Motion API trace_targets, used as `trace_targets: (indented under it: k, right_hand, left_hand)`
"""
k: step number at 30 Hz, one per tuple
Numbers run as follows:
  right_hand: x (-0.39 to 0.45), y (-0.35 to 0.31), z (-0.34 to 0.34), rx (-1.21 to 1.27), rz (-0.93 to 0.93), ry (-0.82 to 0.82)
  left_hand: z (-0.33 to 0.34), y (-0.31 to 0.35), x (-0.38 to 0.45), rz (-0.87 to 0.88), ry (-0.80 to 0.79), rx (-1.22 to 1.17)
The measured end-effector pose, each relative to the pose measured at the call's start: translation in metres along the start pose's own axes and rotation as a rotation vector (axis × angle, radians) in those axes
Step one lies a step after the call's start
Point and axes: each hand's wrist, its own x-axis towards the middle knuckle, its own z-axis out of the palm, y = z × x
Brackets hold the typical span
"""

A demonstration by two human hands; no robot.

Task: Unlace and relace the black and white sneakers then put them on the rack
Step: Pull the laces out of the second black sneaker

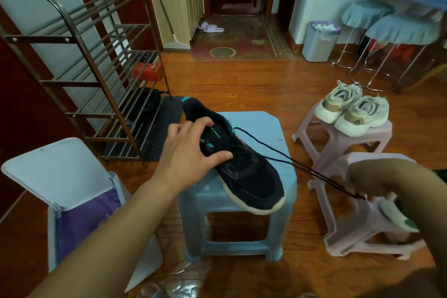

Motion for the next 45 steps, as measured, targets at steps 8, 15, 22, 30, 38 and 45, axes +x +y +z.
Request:
trace_targets:
  k: [8,15,22,30,38,45]
  right_hand:
    - [0.04,-0.077,-0.034,0.564,-0.343,0.866]
    - [0.058,-0.134,-0.057,0.412,-0.636,0.882]
    - [0.053,-0.14,-0.067,0.295,-0.721,0.807]
    - [0.013,-0.101,-0.054,0.277,-0.492,0.536]
    - [0.024,0.002,-0.009,0.065,0.007,0.096]
    - [0.042,-0.003,-0.008,-0.082,0.074,0.062]
  left_hand:
    - [-0.015,-0.024,0.006,0.033,-0.114,-0.247]
    - [-0.012,-0.031,0.016,0.097,-0.046,-0.175]
    - [-0.013,-0.035,0.01,0.13,-0.065,0.03]
    - [-0.014,-0.036,0.015,0.154,-0.141,0.222]
    - [-0.013,-0.026,0.015,0.119,-0.151,0.176]
    - [-0.011,-0.024,0.01,0.052,-0.156,0.041]
